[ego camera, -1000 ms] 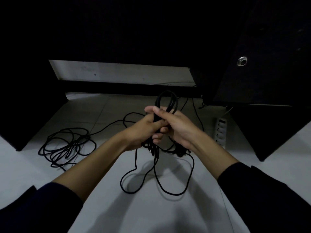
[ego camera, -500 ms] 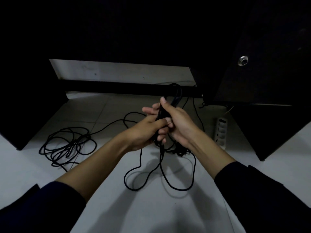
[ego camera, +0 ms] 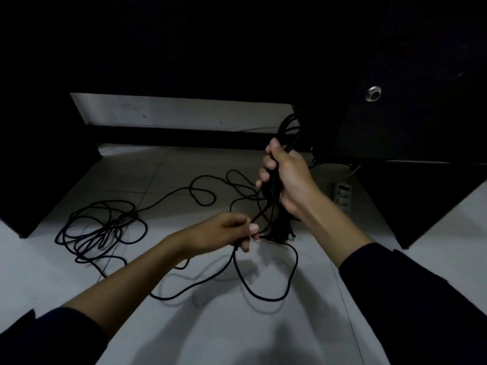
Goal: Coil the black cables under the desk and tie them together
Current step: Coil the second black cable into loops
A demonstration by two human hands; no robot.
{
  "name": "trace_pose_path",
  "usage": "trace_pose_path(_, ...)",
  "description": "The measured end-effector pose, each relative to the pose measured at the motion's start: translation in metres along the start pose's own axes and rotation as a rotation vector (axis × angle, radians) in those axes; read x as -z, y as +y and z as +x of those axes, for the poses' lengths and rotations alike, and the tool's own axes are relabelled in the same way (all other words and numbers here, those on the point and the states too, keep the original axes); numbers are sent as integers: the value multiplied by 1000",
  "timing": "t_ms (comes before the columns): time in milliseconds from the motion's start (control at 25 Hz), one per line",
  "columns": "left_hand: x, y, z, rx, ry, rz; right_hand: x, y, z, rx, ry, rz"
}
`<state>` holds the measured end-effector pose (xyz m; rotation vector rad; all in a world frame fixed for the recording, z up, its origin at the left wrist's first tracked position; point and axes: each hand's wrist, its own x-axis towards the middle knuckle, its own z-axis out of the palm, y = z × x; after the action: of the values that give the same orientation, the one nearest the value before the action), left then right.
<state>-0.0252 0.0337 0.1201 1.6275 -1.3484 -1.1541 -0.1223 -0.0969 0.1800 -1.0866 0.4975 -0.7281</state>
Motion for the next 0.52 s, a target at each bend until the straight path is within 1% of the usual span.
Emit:
trace_pose_path(80,7,-5,-2,22,21,121,4,5,-1,4,-1,-66)
trace_pose_path(200,13,-4,-5,-6,52,179,11,7,-1,38,-11,-233)
trace_pose_path(280,15,6,-7,-78,65,228,16,8,-2,46,-39,-325)
trace_pose_path(400,17,25,-7,-225,110,296,21,13,-4,16,-104,-369)
trace_pose_path(480,14,37,-3,-293,162,263,20,17,-7,11,-145,-410)
trace_pose_path(520,13,42,-1,-297,195,198,18,18,-10,15,-162,-432)
